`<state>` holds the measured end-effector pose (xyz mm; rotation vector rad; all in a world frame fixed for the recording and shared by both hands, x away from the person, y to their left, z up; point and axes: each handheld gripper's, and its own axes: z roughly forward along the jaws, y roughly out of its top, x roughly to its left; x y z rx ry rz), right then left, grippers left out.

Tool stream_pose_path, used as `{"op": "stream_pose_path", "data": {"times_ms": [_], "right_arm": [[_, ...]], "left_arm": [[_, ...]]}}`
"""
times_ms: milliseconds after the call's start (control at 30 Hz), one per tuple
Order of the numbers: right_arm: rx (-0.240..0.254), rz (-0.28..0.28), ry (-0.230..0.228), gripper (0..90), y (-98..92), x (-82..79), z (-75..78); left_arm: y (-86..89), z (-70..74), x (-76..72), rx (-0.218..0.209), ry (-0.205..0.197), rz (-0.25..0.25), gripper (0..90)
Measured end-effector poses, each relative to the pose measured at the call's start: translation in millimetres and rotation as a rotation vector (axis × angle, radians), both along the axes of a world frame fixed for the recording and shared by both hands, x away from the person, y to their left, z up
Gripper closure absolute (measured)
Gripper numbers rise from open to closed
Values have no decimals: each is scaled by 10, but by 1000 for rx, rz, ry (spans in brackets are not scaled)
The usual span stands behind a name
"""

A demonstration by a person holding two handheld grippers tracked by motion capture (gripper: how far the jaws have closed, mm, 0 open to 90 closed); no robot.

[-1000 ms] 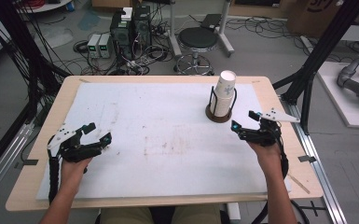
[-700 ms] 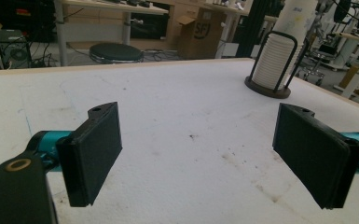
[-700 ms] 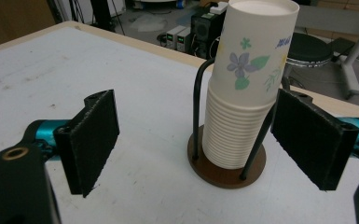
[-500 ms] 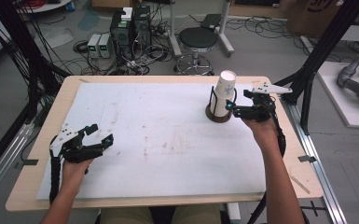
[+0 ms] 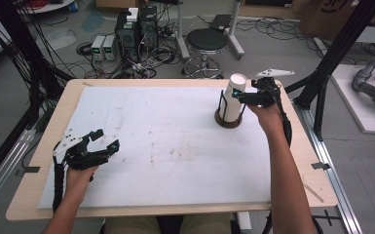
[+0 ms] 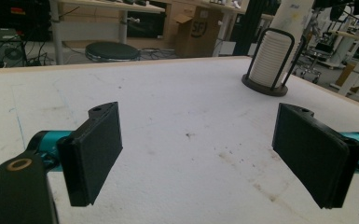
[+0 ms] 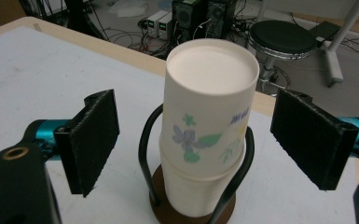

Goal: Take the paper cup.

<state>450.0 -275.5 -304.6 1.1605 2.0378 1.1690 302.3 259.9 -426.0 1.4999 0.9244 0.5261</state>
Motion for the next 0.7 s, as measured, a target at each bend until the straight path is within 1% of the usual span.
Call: {"op": "stream_pose_path", "data": {"times_ms": [100, 200, 233, 300, 333, 400, 467, 600, 700], "right_arm": [[-14, -11, 8, 156, 27, 94, 3], [-16, -23, 23, 156, 40, 181, -6], [-15, -20, 20, 157, 50, 202, -1], [-12, -12, 18, 210, 72, 237, 3], [-13, -5, 23, 218, 78, 255, -7], [-18, -12, 40, 218, 94, 290, -43], [-23, -16, 46, 225, 103, 311, -63], [-26, -8, 21, 289, 119, 323, -63], [-38, -11, 18, 323, 123, 326, -67]], "left_arm": [[4, -4, 1, -4, 2, 1, 157], [11, -8, 1, -6, 3, -1, 157], [8, -8, -2, -13, 4, 3, 157], [17, -9, -2, -8, 2, 4, 156], [21, -7, -2, -7, 3, 3, 157], [25, -8, -4, -10, 4, 5, 156], [29, -9, -4, -14, 4, 6, 156], [37, -13, -2, -14, 7, 6, 157], [39, -12, -5, -12, 7, 6, 157]]}}
